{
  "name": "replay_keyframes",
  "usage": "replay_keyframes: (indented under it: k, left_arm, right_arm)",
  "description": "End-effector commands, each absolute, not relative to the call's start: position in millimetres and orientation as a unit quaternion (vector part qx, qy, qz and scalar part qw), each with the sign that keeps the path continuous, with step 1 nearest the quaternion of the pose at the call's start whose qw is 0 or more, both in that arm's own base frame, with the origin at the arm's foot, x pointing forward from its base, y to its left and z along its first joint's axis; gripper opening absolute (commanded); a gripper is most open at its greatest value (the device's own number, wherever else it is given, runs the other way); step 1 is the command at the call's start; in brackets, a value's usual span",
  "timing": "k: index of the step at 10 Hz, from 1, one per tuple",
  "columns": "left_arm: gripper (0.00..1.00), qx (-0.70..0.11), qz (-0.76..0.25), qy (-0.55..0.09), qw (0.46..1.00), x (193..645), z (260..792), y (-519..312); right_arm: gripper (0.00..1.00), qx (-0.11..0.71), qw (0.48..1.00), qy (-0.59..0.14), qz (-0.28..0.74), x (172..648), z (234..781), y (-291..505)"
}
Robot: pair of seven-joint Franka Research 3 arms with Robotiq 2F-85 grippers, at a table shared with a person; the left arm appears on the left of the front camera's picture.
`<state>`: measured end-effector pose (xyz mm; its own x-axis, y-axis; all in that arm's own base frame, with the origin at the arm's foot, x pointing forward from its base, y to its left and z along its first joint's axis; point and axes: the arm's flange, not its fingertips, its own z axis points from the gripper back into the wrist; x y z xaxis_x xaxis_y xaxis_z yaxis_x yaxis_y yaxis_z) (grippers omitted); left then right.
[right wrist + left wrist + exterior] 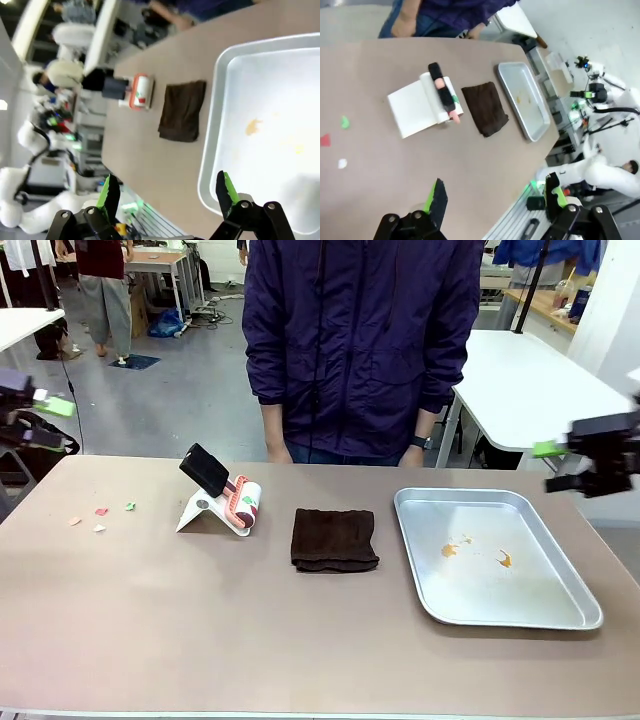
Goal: Clean the surface of the table.
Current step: Hold the Lint Roller with your left hand and the towel with your right hand.
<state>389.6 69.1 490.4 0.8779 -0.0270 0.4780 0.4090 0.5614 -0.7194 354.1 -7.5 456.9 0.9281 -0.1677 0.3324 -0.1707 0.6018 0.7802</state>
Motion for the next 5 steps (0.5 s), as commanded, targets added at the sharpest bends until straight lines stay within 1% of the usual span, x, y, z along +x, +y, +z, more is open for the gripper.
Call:
replay_keyframes:
  k: [1, 2, 3, 5]
  left_arm:
    - [1.0, -0.395, -0.136, -0.196, 0.887, 401.1, 500.4, 30.0]
    - [1.0, -0.377, -0.153, -0.178, 0.896, 408.1, 500.8, 8.8]
    - [1.0, -0.344, -0.152, -0.174, 0.91, 415.8, 501.4, -19.0]
    - [1.0, -0.322, -0.168, -0.156, 0.919, 427.9, 494.6, -52.6]
  right_arm:
    - [1.0, 0.391, 0.904, -0.167, 0.046, 362.0, 465.2, 52.0]
    - [1.0, 0.368, 0.915, -0.151, 0.065, 370.6, 466.3, 84.5]
    - [1.0, 0.341, 0.926, -0.146, 0.075, 378.3, 464.8, 120.0]
    - [1.0, 0.307, 0.938, -0.142, 0.077, 386.6, 454.9, 176.7]
